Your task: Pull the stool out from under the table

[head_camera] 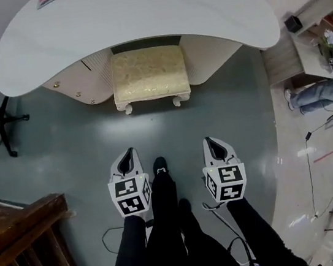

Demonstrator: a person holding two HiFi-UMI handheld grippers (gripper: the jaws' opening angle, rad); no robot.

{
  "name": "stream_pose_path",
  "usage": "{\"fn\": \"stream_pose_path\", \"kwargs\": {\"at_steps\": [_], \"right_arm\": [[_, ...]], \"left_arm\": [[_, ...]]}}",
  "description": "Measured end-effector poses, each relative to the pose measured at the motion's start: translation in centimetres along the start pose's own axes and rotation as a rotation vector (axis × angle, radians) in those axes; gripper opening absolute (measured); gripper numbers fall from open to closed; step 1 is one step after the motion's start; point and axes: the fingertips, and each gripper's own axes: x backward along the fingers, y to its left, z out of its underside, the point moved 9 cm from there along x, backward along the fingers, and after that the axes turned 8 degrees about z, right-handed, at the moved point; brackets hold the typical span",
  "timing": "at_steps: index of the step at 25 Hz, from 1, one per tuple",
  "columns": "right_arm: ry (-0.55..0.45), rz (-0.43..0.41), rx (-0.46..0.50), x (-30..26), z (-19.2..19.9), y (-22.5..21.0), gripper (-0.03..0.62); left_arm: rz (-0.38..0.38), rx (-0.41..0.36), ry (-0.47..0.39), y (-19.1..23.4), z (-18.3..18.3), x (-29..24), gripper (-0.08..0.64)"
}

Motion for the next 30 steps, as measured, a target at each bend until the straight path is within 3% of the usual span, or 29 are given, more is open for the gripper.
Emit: {"fn": "stream_pose_path", "kwargs": {"at_steps": [5, 13, 22, 28, 30], "right_arm": [[0.062, 0.023, -0.002, -6.5, 1.6, 0.4, 0.003], [0.103, 0.062, 0.078, -16.0, 5.5, 1.1, 0.004], [0.108, 0.062, 0.108, -24.4, 7.9, 0.6, 0.004], [0.105, 0.081, 0.116, -28.4, 8.8, 0.7, 0.006], [0.108, 0.099, 0.111, -29.4, 9.1, 0.6, 0.047]], "left_arm": [[-0.008, 0.043, 0.032, 3.8, 1.6, -5.8, 0.008], [-0.028, 0.091, 0.063, 9.5, 6.4, -13.4, 0.008], [-0.055, 0.08, 0.117, 13.0, 10.5, -20.6, 0.009], [-0.061, 0.076, 0.134, 14.1, 11.8, -23.8, 0.066], [-0.059, 0.064, 0.144, 14.4, 12.0, -24.8, 0.09]]}}
